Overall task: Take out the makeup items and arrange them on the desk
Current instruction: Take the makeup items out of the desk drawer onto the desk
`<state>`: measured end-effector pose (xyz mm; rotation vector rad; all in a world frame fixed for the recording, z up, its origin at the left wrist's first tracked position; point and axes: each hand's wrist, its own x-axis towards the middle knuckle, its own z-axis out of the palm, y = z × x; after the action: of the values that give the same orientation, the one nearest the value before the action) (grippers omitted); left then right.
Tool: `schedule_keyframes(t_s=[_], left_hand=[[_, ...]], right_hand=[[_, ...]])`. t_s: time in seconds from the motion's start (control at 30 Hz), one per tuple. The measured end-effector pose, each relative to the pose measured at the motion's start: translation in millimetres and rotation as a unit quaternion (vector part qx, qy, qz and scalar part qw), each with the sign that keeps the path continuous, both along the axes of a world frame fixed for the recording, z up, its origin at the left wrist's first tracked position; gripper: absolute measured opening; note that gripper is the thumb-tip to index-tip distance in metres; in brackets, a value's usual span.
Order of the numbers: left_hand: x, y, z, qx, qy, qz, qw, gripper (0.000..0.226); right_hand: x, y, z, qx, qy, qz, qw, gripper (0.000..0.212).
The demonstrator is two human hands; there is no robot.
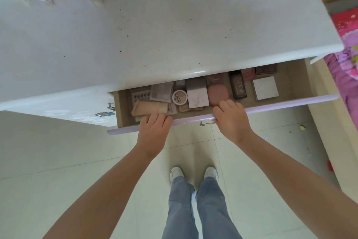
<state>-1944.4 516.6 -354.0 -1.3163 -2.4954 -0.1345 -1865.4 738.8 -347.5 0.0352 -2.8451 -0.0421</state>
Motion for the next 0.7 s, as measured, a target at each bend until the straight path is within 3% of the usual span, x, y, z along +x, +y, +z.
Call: schedule_keyframes(t_s=[0.5, 0.7], left_hand=[[48, -17, -20, -0.039, -0.046, -0.010, 0.998, 0.025], [52, -17, -20, -0.053, -0.100, 0.011, 0.994, 0.029]], right_hand=[[45, -13, -17, -0.037, -0.129, 0.019, 0.991, 0.045], [46, -15, -18, -0.070, -0.122, 0.018, 0.990, 0.033]])
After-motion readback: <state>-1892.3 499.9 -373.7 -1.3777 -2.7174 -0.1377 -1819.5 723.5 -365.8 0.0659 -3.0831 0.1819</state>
